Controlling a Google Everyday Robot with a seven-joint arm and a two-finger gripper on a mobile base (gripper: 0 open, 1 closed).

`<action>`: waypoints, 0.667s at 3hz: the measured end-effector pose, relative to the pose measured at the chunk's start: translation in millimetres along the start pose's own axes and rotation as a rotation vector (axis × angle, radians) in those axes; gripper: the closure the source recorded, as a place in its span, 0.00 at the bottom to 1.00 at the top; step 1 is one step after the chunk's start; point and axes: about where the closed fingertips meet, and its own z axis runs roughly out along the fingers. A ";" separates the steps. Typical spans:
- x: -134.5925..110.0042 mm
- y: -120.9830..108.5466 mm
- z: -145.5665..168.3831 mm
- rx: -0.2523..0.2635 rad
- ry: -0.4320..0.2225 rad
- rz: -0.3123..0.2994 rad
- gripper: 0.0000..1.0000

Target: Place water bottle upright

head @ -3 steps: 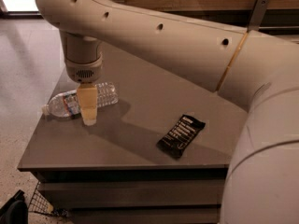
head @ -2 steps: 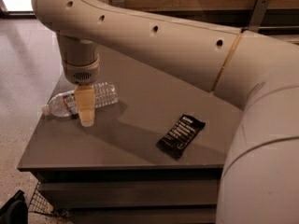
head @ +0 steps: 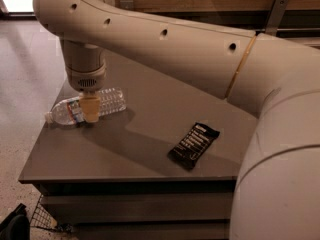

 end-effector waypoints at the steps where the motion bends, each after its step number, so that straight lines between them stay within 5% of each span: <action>1: -0.2 0.4 1.8 -0.002 0.001 -0.001 0.77; 2: -0.5 0.4 3.0 -0.003 -0.002 -0.003 1.00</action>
Offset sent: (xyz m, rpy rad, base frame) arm -0.0001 0.0003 -0.0012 -0.0008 0.0009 0.0009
